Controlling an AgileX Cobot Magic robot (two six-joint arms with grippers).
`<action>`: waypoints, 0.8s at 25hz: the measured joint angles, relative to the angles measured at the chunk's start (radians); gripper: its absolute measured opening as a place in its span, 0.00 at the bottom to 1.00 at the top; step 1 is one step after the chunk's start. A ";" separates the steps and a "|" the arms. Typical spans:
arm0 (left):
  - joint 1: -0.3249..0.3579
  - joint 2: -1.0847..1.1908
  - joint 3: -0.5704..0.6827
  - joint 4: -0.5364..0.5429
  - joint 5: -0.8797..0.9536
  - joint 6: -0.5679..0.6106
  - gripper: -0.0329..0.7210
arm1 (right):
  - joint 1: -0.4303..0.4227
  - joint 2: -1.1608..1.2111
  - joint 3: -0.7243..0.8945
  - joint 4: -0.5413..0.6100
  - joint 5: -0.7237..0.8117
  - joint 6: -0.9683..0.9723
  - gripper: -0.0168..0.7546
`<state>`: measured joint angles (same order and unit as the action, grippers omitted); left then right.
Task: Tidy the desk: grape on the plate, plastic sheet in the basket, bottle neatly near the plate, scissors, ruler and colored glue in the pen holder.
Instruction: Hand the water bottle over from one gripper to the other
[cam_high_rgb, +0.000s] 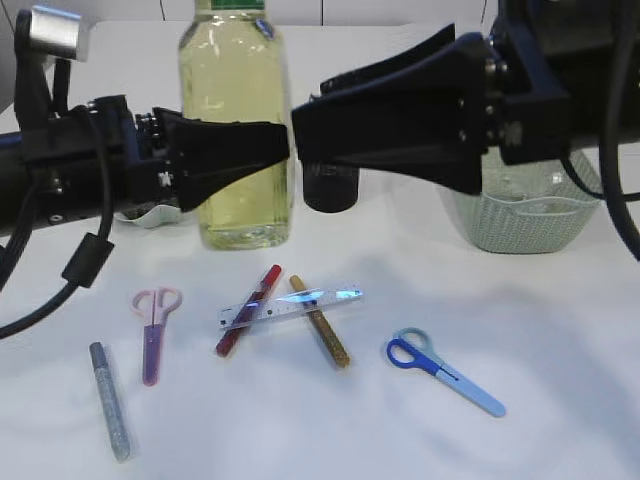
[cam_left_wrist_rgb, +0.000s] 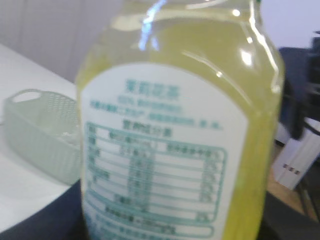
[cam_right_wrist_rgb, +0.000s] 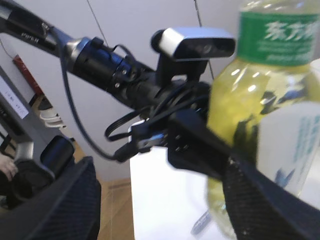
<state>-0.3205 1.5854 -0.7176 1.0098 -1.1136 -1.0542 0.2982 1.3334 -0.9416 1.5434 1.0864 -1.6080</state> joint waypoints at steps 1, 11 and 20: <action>0.021 0.002 0.000 -0.001 0.014 0.000 0.64 | 0.001 0.000 0.000 -0.031 0.001 0.024 0.81; 0.176 0.003 0.000 0.060 0.023 -0.004 0.64 | 0.001 0.000 0.000 -0.344 -0.174 0.447 0.78; 0.287 0.003 0.000 0.106 0.023 -0.004 0.64 | 0.001 0.000 0.000 -1.053 -0.221 1.260 0.71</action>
<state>-0.0336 1.5889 -0.7176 1.1163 -1.0905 -1.0581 0.2987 1.3334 -0.9416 0.4901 0.8653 -0.3482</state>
